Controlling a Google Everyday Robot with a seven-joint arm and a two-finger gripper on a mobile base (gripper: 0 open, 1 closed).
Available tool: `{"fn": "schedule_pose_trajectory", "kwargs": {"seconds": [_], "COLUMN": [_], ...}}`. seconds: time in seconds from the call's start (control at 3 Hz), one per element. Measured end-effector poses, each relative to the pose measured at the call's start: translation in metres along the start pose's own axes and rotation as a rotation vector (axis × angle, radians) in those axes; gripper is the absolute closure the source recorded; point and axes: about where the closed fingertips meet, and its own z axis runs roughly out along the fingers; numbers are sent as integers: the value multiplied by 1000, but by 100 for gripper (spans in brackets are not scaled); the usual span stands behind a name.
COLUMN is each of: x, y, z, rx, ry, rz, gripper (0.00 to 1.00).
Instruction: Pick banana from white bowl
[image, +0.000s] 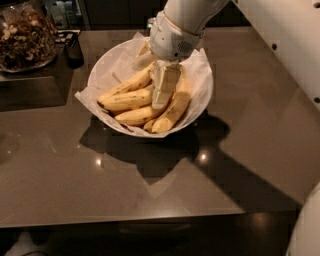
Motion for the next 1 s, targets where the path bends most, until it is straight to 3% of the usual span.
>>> {"fn": "schedule_pose_trajectory", "kwargs": {"seconds": [1.0], "x": [15], "y": [-17], "z": [32], "rx": [-51], "ry": [-46], "rz": [17], "gripper": [31]}}
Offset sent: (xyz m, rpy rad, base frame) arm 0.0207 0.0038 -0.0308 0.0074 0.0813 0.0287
